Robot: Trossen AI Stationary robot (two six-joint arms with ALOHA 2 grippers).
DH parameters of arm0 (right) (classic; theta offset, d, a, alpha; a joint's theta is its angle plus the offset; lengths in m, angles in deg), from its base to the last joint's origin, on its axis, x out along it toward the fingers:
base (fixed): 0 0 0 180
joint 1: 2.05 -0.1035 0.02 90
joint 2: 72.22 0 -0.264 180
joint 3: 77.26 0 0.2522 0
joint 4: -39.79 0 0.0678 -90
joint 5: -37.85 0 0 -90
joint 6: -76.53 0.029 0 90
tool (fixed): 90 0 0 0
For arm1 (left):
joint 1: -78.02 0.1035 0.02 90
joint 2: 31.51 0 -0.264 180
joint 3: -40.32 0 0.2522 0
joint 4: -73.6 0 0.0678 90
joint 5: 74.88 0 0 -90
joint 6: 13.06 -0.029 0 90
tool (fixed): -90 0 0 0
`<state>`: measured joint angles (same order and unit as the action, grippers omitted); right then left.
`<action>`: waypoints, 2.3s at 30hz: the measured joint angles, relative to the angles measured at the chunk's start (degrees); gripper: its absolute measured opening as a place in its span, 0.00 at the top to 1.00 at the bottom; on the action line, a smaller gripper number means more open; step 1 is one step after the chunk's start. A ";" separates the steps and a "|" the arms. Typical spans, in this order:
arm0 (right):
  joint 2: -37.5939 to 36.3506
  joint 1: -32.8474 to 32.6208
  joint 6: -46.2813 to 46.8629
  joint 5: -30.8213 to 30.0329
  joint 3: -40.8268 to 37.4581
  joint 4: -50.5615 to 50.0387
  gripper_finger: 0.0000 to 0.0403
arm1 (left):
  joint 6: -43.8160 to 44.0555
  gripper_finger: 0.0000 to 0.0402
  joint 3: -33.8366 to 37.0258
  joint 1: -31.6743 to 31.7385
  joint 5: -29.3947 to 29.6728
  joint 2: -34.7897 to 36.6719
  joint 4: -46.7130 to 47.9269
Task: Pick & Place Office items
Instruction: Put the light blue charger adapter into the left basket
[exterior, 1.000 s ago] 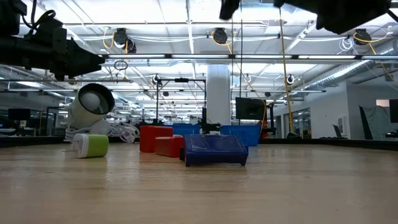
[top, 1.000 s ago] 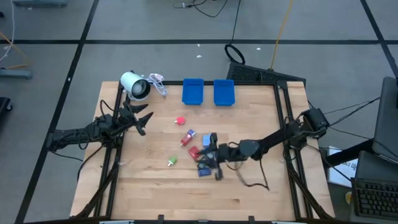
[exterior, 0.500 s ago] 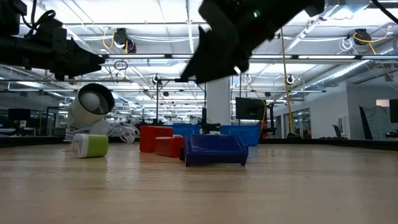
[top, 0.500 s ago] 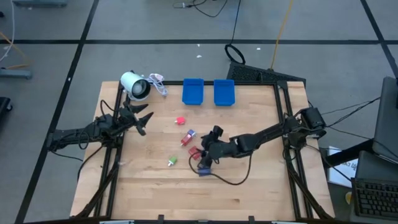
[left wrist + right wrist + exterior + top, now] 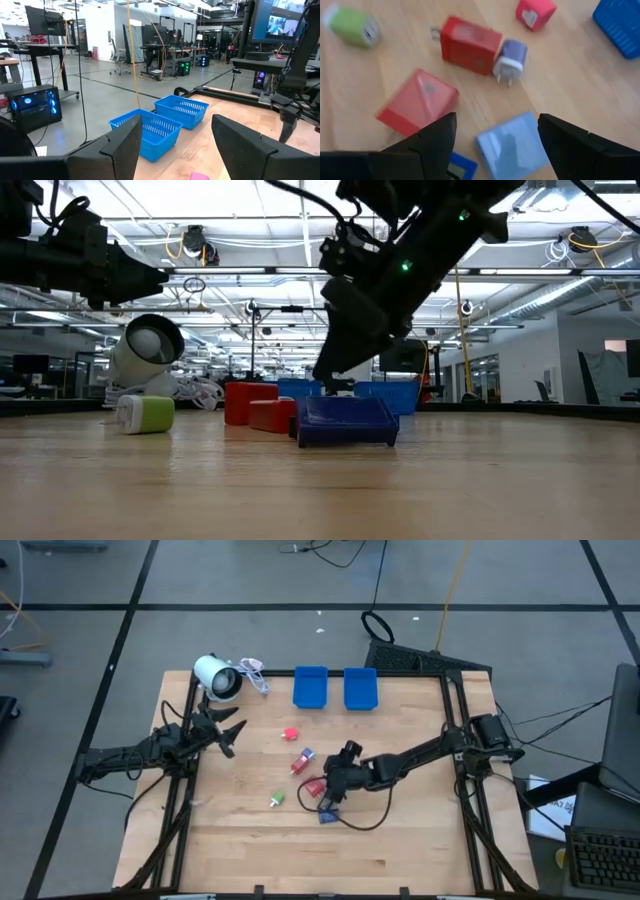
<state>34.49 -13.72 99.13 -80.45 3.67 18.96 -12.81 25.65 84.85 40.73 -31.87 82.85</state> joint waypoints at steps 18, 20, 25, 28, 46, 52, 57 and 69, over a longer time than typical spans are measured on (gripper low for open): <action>-0.13 2.37 4.30 -4.17 0.03 -14.22 0.34 | 0.00 0.39 0.02 0.00 0.00 0.00 0.00; -0.13 2.39 4.66 -5.57 0.03 -15.23 0.34 | 0.00 0.39 0.01 0.01 0.00 0.01 0.01; -0.15 2.62 7.02 -7.20 0.05 -19.78 0.34 | 0.00 0.39 0.00 0.00 0.00 0.00 0.00; -0.15 2.68 9.17 -9.51 0.08 -23.13 0.34 | 0.00 0.39 0.00 0.00 0.00 0.01 0.00; -1.97 2.71 12.75 -5.73 -0.05 -22.53 0.34 | 0.00 0.39 0.00 0.01 0.00 0.01 0.01; -3.04 2.70 15.84 0.26 -0.05 -16.96 0.34 | 0.00 0.39 0.00 0.02 0.00 0.02 0.00; -2.86 2.69 15.64 -0.20 -0.05 -13.97 0.34 | 0.00 0.39 0.00 0.02 0.00 0.00 0.02; -1.76 3.86 15.28 0.11 -5.51 -4.25 0.34 | 0.00 0.39 0.00 0.01 0.00 0.02 0.00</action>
<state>32.73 -9.86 114.41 -80.34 -1.84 14.71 -12.81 25.65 84.86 40.73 -31.86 82.85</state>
